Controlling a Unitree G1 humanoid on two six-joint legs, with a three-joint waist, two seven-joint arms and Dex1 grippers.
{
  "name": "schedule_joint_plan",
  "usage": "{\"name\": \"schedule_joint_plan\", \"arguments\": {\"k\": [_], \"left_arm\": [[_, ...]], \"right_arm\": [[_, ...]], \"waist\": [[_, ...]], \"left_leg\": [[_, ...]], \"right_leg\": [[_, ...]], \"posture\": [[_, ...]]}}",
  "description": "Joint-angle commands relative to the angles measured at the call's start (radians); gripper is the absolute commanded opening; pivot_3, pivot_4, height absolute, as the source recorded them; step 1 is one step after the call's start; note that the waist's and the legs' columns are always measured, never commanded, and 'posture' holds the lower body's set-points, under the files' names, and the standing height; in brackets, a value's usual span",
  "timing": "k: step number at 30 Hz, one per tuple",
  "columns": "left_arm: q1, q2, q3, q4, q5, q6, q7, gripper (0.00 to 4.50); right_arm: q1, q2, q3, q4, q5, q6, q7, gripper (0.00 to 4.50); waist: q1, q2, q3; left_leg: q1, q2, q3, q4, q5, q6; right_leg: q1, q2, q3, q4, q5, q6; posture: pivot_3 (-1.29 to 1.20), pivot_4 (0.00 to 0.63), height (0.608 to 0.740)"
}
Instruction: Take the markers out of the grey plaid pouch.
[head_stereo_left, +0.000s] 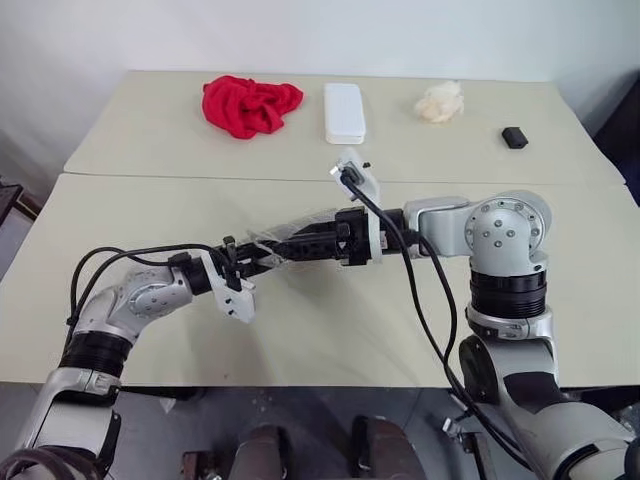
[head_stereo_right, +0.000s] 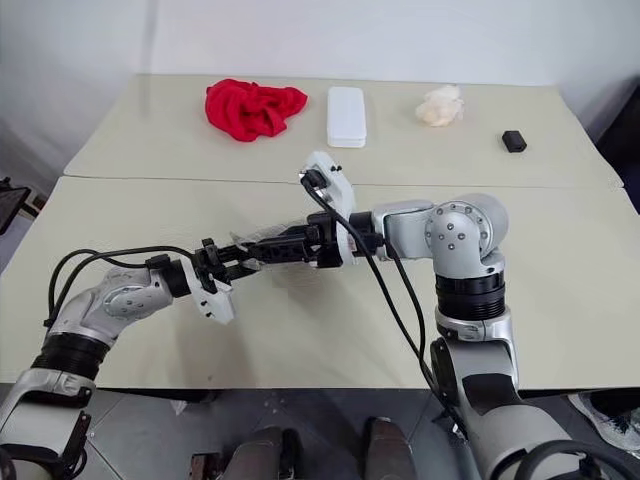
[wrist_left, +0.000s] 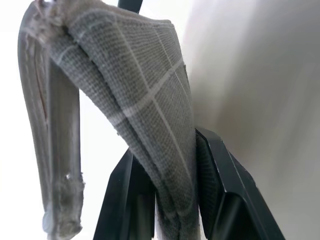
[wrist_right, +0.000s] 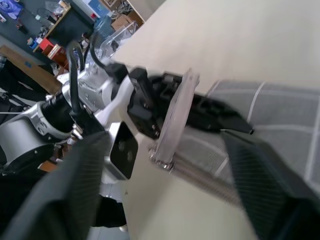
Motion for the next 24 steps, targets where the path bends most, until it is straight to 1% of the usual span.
{"name": "schedule_joint_plan", "arguments": {"k": [1, 4, 7, 9, 11, 18, 20, 24], "left_arm": [[-0.009, 0.009, -0.004, -0.022, 0.027, -0.014, 0.04, 0.7], [-0.01, 0.008, -0.012, -0.028, 0.038, -0.018, 0.05, 0.7], [-0.011, 0.007, -0.02, -0.031, 0.04, -0.018, 0.053, 0.7], [-0.013, 0.007, -0.025, -0.031, 0.038, -0.015, 0.055, 0.7], [-0.013, 0.007, -0.027, -0.036, 0.034, -0.012, 0.055, 0.7], [-0.006, 0.009, -0.024, -0.044, 0.016, 0.004, 0.054, 0.7], [-0.004, 0.008, -0.023, -0.041, -0.004, 0.006, 0.047, 0.7], [0.004, 0.009, -0.033, -0.02, -0.106, 0.011, -0.004, 0.7]], "right_arm": [[-0.015, 0.029, -0.018, -0.001, -0.007, 0.014, -0.028, 3.83], [-0.009, 0.048, -0.017, 0.005, -0.02, 0.015, -0.041, 3.83], [0.002, 0.061, 0.013, -0.001, -0.035, 0.002, -0.041, 3.83], [0.007, 0.077, 0.023, 0.006, -0.055, -0.021, -0.05, 3.47], [0.011, 0.081, 0.035, 0.005, -0.077, -0.051, -0.05, 3.0], [0.025, 0.054, 0.052, -0.016, -0.106, -0.149, 0.0, 0.61], [0.028, 0.036, 0.054, -0.023, -0.11, -0.183, 0.023, 0.03], [0.027, -0.017, 0.028, -0.021, -0.109, -0.237, 0.064, 0.03]], "waist": [[-0.002, 0.0, 0.0], [-0.001, 0.0, 0.0], [0.0, 0.0, 0.0], [0.0, 0.0, 0.0], [0.0, 0.0, 0.0], [-0.001, 0.0, 0.0], [0.0, 0.0, 0.0], [0.0, 0.0, 0.0]], "left_leg": [[0.0, 0.0, 0.0, 0.0, 0.0, 0.0], [0.0, 0.0, 0.0, 0.0, 0.0, 0.0], [0.0, 0.0, 0.001, 0.0, 0.0, 0.0], [0.0, 0.0, 0.001, 0.0, 0.0, 0.0], [0.0, 0.0, 0.001, 0.0, 0.0, 0.0], [0.0, 0.0, 0.001, 0.0, 0.0, 0.0], [0.0, 0.0, 0.001, 0.0, 0.0, 0.0], [0.0, 0.0, 0.001, 0.0, 0.0, 0.0]], "right_leg": [[0.0, 0.0, 0.0, 0.0, 0.0, 0.0], [0.0, 0.0, 0.0, 0.0, 0.0, 0.0], [0.0, 0.0, 0.0, 0.0, 0.0, 0.0], [0.0, 0.0, 0.0, 0.0, 0.0, 0.0], [0.0, 0.0, 0.0, 0.0, 0.0, 0.0], [0.0, 0.0, 0.0, 0.0, 0.0, 0.0], [0.0, 0.0, 0.0, 0.0, 0.0, 0.0], [0.0, 0.0, 0.0, 0.0, 0.0, 0.0]], "posture": [[0.0, 0.15, 0.74], [0.0, 0.15, 0.74], [0.0, 0.15, 0.74], [0.0, 0.15, 0.74], [0.0, 0.15, 0.74], [0.0, 0.15, 0.74], [0.0, 0.15, 0.74], [0.0, 0.15, 0.74]]}}
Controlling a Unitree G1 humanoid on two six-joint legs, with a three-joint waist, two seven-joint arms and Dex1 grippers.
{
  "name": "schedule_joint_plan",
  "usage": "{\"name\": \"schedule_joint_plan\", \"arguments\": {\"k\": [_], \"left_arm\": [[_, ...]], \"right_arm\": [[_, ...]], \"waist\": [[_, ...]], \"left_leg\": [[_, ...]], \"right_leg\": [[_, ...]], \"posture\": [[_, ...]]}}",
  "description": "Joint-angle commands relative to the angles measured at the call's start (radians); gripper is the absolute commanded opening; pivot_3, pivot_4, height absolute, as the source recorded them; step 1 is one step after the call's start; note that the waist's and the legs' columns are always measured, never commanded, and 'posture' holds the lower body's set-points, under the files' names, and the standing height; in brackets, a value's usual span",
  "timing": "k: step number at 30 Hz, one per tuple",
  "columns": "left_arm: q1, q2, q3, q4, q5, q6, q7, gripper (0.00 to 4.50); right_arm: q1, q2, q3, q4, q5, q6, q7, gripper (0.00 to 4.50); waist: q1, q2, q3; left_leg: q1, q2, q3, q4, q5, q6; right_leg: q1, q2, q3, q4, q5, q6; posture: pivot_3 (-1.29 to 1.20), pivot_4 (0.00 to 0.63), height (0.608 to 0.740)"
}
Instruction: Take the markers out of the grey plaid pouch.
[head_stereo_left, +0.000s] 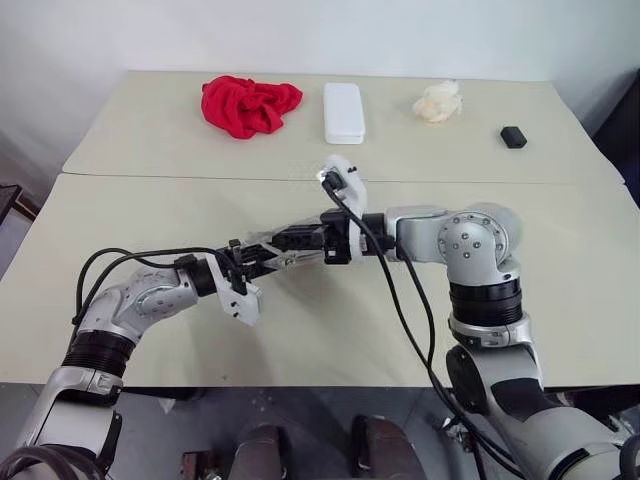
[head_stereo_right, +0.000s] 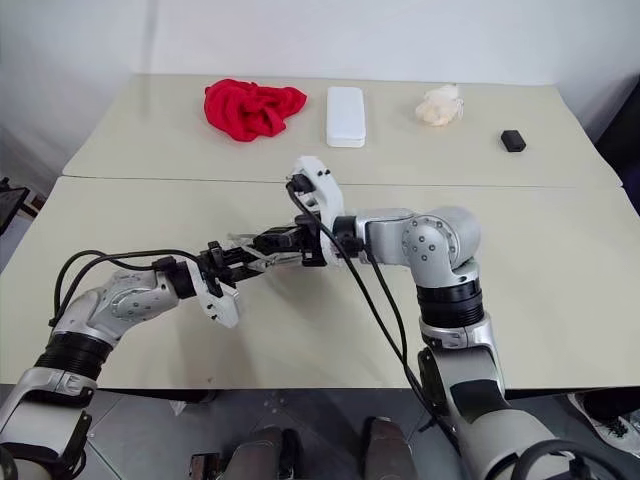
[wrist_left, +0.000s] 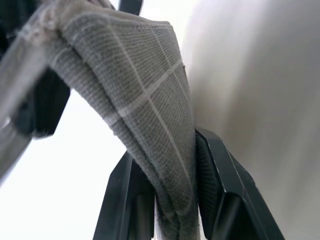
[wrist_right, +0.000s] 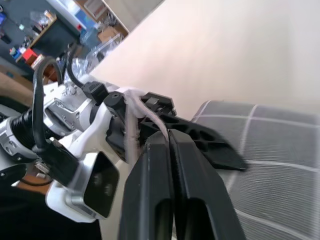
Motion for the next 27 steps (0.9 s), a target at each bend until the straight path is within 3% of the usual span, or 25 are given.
{"name": "schedule_joint_plan", "arguments": {"k": [1, 8, 12, 13, 16, 27], "left_arm": [[0.007, 0.009, -0.005, -0.007, -0.126, 0.006, -0.049, 0.7], [0.049, -0.008, -0.008, -0.026, -0.448, 0.077, -0.214, 0.7], [0.122, -0.034, 0.048, -0.127, -0.802, 0.353, -0.394, 0.7], [0.171, -0.025, 0.049, -0.216, -0.961, 0.515, -0.479, 0.7], [0.244, -0.006, 0.074, -0.374, -1.167, 0.768, -0.597, 0.7], [0.305, 0.035, 0.23, -0.476, -1.281, 1.115, -0.756, 0.7]], "right_arm": [[-0.008, -0.045, -0.034, -0.033, 0.004, -0.066, 0.046, 0.03], [0.005, -0.134, -0.061, -0.011, -0.02, -0.15, 0.084, 0.03], [0.047, -0.263, -0.088, 0.004, -0.058, -0.216, 0.126, 0.03], [0.064, -0.296, -0.091, 0.011, -0.076, -0.242, 0.132, 0.03], [0.093, -0.354, -0.103, 0.037, -0.109, -0.298, 0.145, 0.03], [0.161, -0.473, -0.125, 0.186, -0.226, -0.52, 0.236, 0.03]], "waist": [[0.0, 0.0, 0.0], [-0.001, 0.0, 0.0], [0.003, 0.0, 0.0], [0.002, 0.0, 0.0], [-0.001, 0.0, 0.0], [0.003, 0.0, 0.0]], "left_leg": [[0.0, 0.0, 0.0, 0.0, 0.0, 0.0], [0.0, 0.0, 0.0, 0.0, 0.0, 0.0], [0.0, 0.0, 0.0, 0.0, 0.0, 0.0], [0.0, 0.0, 0.0, 0.001, 0.0, 0.0], [0.001, 0.0, 0.0, 0.001, 0.0, 0.0], [0.002, 0.0, 0.001, 0.001, 0.001, -0.002]], "right_leg": [[0.0, 0.0, 0.0, 0.0, 0.0, 0.0], [0.0, 0.0, 0.0, 0.0, 0.0, 0.0], [0.0, -0.001, 0.0, 0.0, 0.0, 0.0], [0.001, -0.001, 0.0, 0.0, 0.0, 0.0], [0.0, -0.001, 0.001, 0.0, 0.0, 0.0], [0.001, 0.001, 0.003, 0.0, 0.0, 0.0]], "posture": [[0.0, 0.15, 0.74], [0.0, 0.15, 0.74], [0.0, 0.15, 0.74], [0.0, 0.15, 0.74], [0.0, 0.15, 0.74], [0.0, 0.15, 0.74]]}}
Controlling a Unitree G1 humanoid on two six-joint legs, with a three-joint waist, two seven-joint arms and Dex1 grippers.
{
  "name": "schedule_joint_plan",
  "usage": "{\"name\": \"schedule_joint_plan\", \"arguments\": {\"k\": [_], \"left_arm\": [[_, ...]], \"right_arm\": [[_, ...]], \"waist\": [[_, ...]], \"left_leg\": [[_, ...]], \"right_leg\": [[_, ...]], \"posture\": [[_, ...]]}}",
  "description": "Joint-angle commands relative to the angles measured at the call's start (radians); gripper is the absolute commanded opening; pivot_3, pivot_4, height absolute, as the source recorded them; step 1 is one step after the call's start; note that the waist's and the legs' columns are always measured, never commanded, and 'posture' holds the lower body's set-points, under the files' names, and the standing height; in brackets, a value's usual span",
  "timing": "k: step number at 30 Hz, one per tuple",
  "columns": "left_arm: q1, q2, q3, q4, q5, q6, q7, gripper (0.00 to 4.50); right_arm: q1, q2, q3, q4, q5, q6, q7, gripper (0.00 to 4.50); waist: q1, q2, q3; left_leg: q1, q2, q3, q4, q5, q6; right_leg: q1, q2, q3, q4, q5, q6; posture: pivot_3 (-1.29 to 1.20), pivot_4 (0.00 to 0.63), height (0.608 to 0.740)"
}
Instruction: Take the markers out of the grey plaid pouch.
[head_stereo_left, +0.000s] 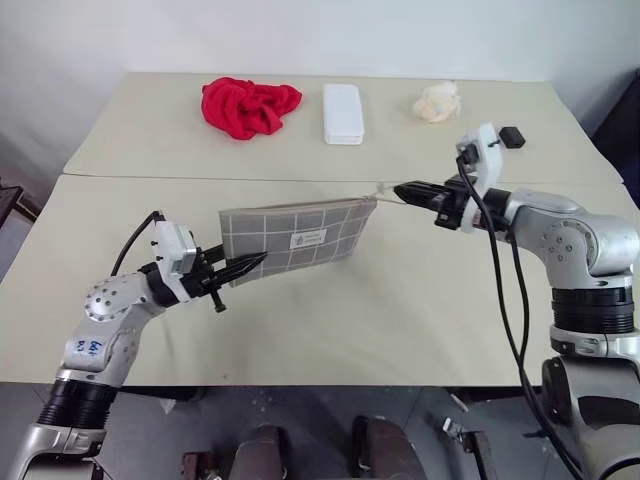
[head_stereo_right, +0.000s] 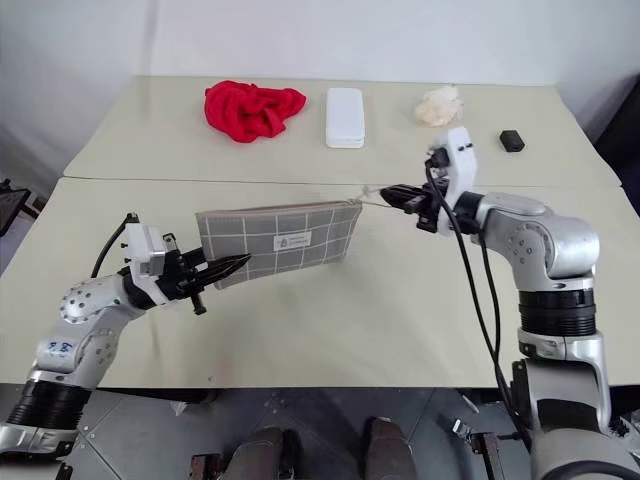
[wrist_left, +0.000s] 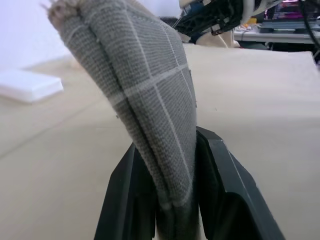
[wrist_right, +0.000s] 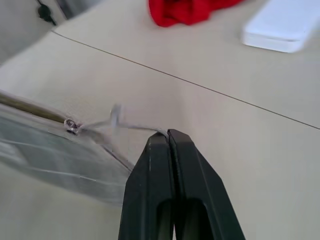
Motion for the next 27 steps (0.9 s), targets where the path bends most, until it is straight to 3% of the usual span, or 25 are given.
{"name": "schedule_joint_plan", "arguments": {"k": [1, 4, 7, 10, 15, 20, 23, 27], "left_arm": [[0.01, 0.028, 0.044, -0.042, -0.039, 0.082, -0.079, 0.7], [0.009, 0.017, 0.059, -0.044, -0.036, 0.119, -0.106, 0.7], [-0.007, -0.011, 0.056, -0.034, -0.008, 0.122, -0.112, 0.7], [-0.037, -0.06, 0.039, -0.013, 0.067, 0.044, -0.106, 0.7], [-0.093, -0.135, 0.055, 0.071, 0.202, -0.16, -0.093, 0.7], [-0.148, -0.164, 0.046, 0.177, 0.332, -0.399, -0.108, 0.7], [-0.183, -0.189, 0.03, 0.235, 0.371, -0.497, -0.118, 0.7], [-0.209, -0.209, 0.009, 0.294, 0.409, -0.608, -0.137, 0.7]], "right_arm": [[0.012, -0.046, -0.041, 0.038, -0.036, -0.096, 0.049, 0.03], [0.033, -0.065, -0.04, 0.055, -0.042, -0.163, 0.121, 0.03], [0.042, -0.079, -0.062, 0.061, 0.001, -0.115, 0.156, 0.03], [0.061, -0.095, -0.083, 0.013, 0.025, -0.132, 0.201, 0.58], [0.118, -0.209, -0.12, 0.024, 0.04, -0.161, 0.354, 2.17], [0.14, -0.317, -0.138, 0.074, 0.051, -0.159, 0.479, 2.17], [0.053, -0.271, -0.15, 0.083, 0.063, -0.168, 0.441, 1.54], [0.0, -0.199, -0.094, 0.011, 0.036, -0.204, 0.421, 0.21]], "waist": [[0.0, 0.0, 0.0], [0.001, 0.0, 0.0], [0.001, 0.0, 0.0], [0.009, 0.0, 0.0], [0.026, 0.0, 0.0], [0.031, 0.0, 0.0], [0.019, 0.0, 0.0], [0.019, 0.0, 0.0]], "left_leg": [[0.0, 0.0, 0.0, 0.0, 0.0, 0.0], [0.0, 0.0, 0.0, 0.0, 0.0, 0.0], [0.0, 0.0, 0.0, 0.0, 0.0, 0.0], [0.0, 0.0, 0.0, 0.0, 0.0, 0.0], [0.0, 0.0, 0.001, 0.001, 0.0, 0.0], [0.0, 0.0, 0.001, 0.002, 0.0, 0.0], [0.0, 0.0, 0.001, 0.004, 0.0, 0.0], [0.001, 0.001, 0.002, 0.004, 0.0, 0.0]], "right_leg": [[0.0, 0.0, 0.0, 0.0, 0.0, 0.0], [0.0, 0.0, 0.0, 0.0, 0.0, 0.0], [0.0, 0.0, 0.0, 0.0, 0.0, 0.0], [0.0, 0.0, 0.0, 0.0, 0.0, 0.0], [0.0, 0.0, 0.0, 0.0, 0.0, 0.0], [0.001, 0.0, 0.0, -0.001, 0.001, 0.001], [0.001, 0.0, 0.0, 0.0, 0.001, 0.001], [0.001, 0.001, 0.001, 0.002, 0.001, 0.0]], "posture": [[0.0, 0.15, 0.74], [0.0, 0.15, 0.74], [0.0, 0.15, 0.74], [0.0, 0.15, 0.74], [0.0, 0.15, 0.74], [0.0, 0.15, 0.74], [0.0, 0.15, 0.74], [0.0, 0.15, 0.74]]}}
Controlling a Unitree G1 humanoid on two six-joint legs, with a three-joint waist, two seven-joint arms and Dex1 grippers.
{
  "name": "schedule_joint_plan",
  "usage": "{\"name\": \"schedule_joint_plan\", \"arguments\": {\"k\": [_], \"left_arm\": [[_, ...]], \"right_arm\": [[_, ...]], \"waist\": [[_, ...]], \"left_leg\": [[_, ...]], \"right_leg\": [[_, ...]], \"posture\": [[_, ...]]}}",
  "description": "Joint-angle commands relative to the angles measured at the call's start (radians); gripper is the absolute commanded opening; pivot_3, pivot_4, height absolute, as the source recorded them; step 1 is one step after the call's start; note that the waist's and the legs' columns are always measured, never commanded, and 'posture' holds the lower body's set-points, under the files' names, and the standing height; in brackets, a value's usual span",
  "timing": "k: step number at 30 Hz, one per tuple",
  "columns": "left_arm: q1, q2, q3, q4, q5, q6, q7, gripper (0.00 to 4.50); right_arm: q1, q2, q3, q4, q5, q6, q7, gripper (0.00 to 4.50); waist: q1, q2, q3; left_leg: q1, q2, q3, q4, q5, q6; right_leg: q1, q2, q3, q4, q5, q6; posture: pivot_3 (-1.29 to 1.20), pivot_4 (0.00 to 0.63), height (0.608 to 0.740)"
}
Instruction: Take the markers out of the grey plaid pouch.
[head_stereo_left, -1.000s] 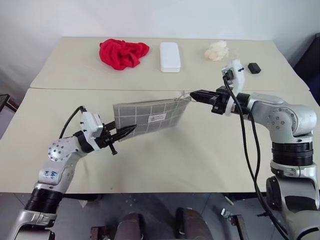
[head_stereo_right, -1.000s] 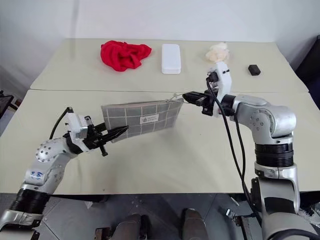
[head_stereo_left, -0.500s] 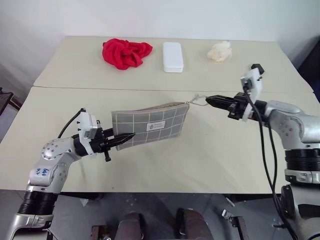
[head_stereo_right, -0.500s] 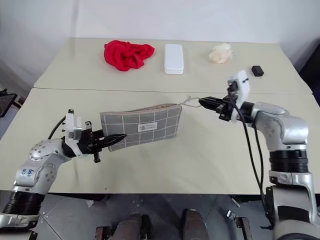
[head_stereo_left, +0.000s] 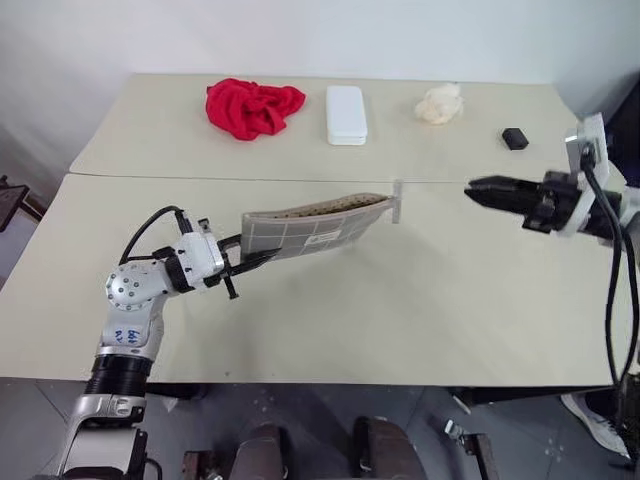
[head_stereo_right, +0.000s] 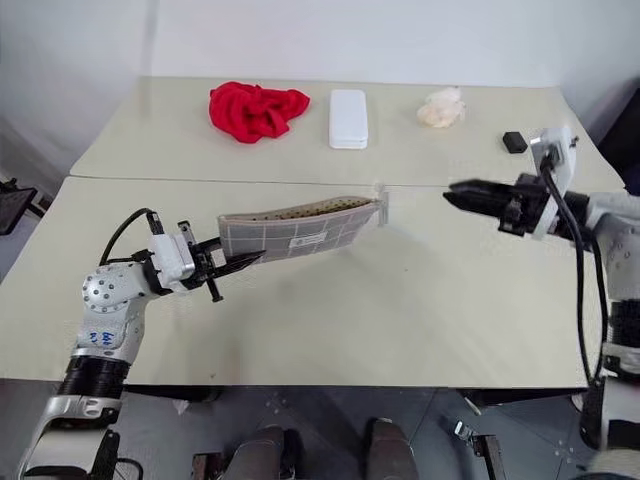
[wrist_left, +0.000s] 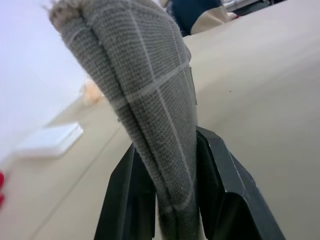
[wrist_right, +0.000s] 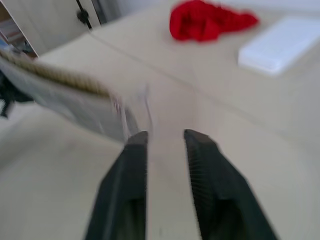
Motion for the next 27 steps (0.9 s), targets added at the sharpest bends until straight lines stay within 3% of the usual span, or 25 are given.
{"name": "schedule_joint_plan", "arguments": {"k": [1, 6, 13, 27], "left_arm": [[-0.021, -0.012, -0.008, 0.043, 0.026, -0.107, -0.012, 0.7], [-0.036, -0.041, -0.029, 0.072, 0.043, -0.145, 0.0, 0.7], [-0.036, -0.045, -0.036, 0.08, 0.042, -0.167, 0.006, 0.7], [-0.018, -0.047, -0.038, 0.073, 0.034, -0.162, 0.015, 0.7]], "right_arm": [[-0.043, 0.049, 0.059, -0.108, -0.012, -0.027, -0.024, 0.02], [-0.106, 0.156, 0.196, -0.266, -0.024, 0.042, -0.094, 0.02], [-0.105, 0.199, 0.297, -0.329, -0.102, 0.018, -0.136, 0.02], [-0.001, 0.143, 0.413, -0.398, -0.238, -0.16, -0.027, 0.02]], "waist": [[0.002, 0.0, 0.0], [0.005, 0.0, 0.0], [0.018, 0.0, 0.0], [0.006, 0.0, 0.0]], "left_leg": [[0.0, 0.0, 0.0, 0.0, 0.0, 0.0], [-0.001, 0.0, 0.0, 0.003, 0.0, 0.0], [-0.003, 0.0, -0.002, 0.009, -0.002, 0.003], [-0.003, 0.0, -0.002, 0.009, -0.002, 0.003]], "right_leg": [[0.0, 0.0, 0.0, 0.0, 0.0, 0.0], [0.0, 0.0, 0.0, 0.002, 0.0, 0.0], [0.0, -0.002, -0.001, 0.004, 0.0, 0.001], [0.0, -0.001, -0.001, 0.005, 0.0, 0.001]], "posture": [[0.0, 0.15, 0.74], [0.0, 0.15, 0.74], [0.0, 0.15, 0.74], [0.0, 0.15, 0.74]]}}
